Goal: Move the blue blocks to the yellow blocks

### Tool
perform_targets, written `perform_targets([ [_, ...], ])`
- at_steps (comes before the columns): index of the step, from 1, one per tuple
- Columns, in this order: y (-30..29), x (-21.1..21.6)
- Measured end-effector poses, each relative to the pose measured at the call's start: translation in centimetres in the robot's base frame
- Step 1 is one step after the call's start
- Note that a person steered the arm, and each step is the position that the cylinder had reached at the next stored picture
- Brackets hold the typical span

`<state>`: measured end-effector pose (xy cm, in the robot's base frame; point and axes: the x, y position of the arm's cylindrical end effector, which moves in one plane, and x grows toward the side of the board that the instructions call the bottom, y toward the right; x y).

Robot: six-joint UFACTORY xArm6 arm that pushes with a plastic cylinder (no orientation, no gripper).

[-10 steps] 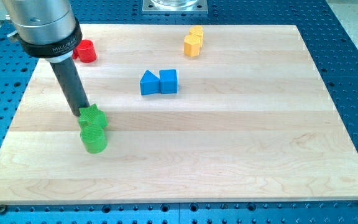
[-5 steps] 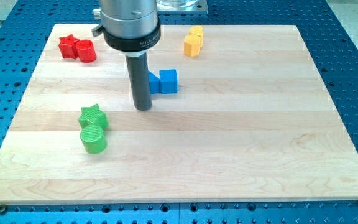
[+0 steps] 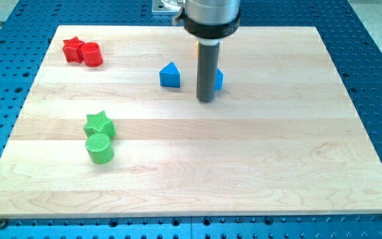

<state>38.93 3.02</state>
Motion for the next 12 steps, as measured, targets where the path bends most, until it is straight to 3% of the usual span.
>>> perform_targets([
  [1, 0.0, -3.7],
  [2, 1.1, 1.1],
  [3, 3.2, -0.8],
  [5, 0.9, -7.5],
  [6, 0.8, -4.8],
  [7, -2.1, 2.9],
  [8, -9.3, 2.5],
  [9, -8.2, -3.0],
  [10, -4.1, -5.7],
  [11, -5.5, -1.1],
  [12, -2.7, -1.8],
])
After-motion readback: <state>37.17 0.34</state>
